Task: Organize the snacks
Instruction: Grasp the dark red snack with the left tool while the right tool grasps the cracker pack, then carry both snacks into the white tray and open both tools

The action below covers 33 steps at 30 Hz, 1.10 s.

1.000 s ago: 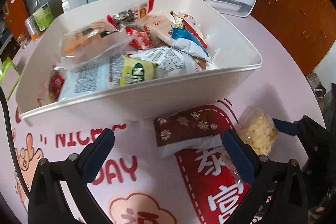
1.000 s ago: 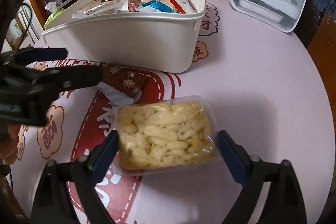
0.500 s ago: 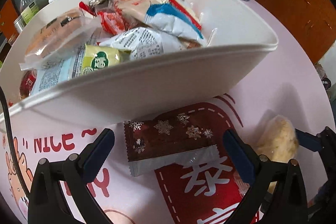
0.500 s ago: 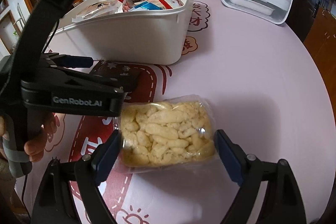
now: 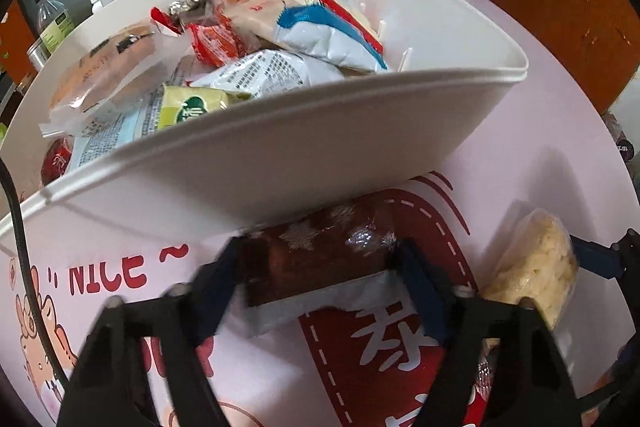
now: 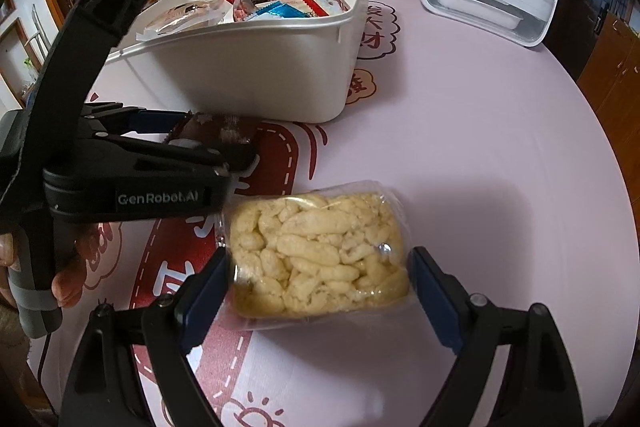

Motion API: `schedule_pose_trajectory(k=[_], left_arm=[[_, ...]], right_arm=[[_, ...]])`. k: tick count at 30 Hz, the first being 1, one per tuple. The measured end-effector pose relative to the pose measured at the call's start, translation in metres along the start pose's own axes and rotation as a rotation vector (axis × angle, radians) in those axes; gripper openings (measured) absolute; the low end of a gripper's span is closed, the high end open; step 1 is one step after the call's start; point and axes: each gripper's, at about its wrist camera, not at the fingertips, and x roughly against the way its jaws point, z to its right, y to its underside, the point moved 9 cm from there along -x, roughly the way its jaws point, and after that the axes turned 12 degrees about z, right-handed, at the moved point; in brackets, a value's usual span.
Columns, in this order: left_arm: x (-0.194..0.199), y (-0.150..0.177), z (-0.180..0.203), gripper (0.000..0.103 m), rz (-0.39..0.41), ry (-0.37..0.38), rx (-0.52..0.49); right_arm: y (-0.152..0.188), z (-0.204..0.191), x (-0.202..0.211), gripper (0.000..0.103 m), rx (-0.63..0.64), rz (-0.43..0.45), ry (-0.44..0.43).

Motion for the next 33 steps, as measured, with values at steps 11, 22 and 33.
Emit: schedule_pose_trajectory(k=[11, 22, 33], left_arm=[[0.013, 0.005, -0.013, 0.041, 0.016, 0.004, 0.025], [0.059, 0.002, -0.024, 0.037, 0.07, 0.028, 0.011], [0.159, -0.032, -0.076, 0.037, 0.165, -0.081, -0.043]], right_arm=[[-0.002, 0.001, 0.001, 0.087, 0.007, 0.001, 0.006], [-0.009, -0.011, 0.024, 0.086, 0.0, 0.024, -0.011], [-0.079, -0.049, 0.109, 0.086, 0.017, 0.17, -0.105]])
